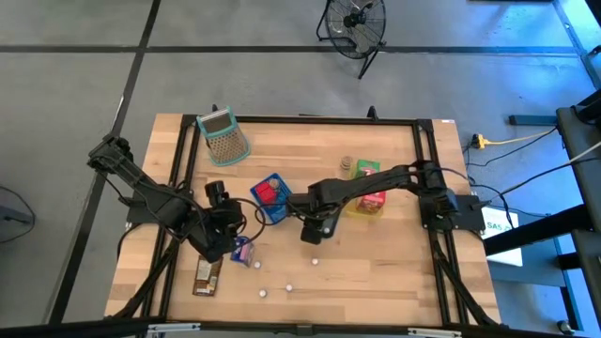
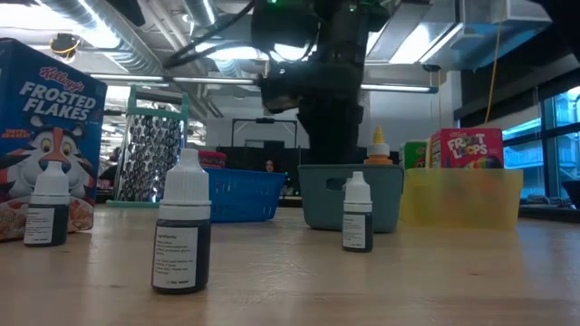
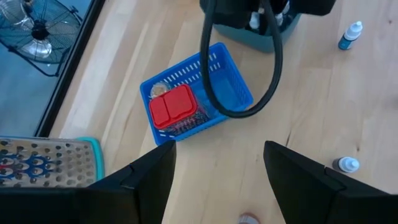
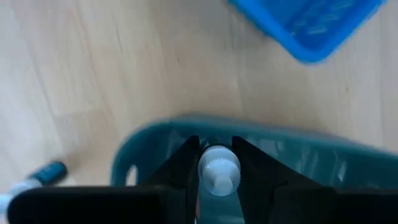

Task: Pick & Place Kitchen Items
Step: Put the green food coloring bottle into the green bin

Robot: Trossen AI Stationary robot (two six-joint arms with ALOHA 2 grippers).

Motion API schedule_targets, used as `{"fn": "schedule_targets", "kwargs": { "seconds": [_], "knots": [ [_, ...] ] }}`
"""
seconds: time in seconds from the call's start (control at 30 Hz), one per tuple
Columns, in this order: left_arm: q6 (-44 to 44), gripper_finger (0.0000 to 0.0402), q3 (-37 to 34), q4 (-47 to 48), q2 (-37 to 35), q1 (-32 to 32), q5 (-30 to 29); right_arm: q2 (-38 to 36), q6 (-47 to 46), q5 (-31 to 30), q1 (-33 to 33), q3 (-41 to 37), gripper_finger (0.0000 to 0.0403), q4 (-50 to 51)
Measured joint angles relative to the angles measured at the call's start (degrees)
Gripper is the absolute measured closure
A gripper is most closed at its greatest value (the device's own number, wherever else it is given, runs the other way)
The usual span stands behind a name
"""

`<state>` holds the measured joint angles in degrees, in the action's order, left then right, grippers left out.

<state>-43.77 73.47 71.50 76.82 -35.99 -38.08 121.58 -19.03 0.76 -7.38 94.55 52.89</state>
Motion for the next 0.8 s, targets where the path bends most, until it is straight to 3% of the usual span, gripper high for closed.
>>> {"fn": "schedule_targets", "kwargs": {
  "seconds": [0.6,0.8],
  "knots": [
    [0.0,0.0162,0.0,-0.1,0.0,-0.4,0.0,2.9,0.1,2.5,0.2,0.0,0.032,-1.4],
    [0.0,0.0162,-2.9,-1.3,0.0,-0.4,0.1,2.9,0.1,2.6,0.2,0.0,0.032,-1.9]
  ]
}}
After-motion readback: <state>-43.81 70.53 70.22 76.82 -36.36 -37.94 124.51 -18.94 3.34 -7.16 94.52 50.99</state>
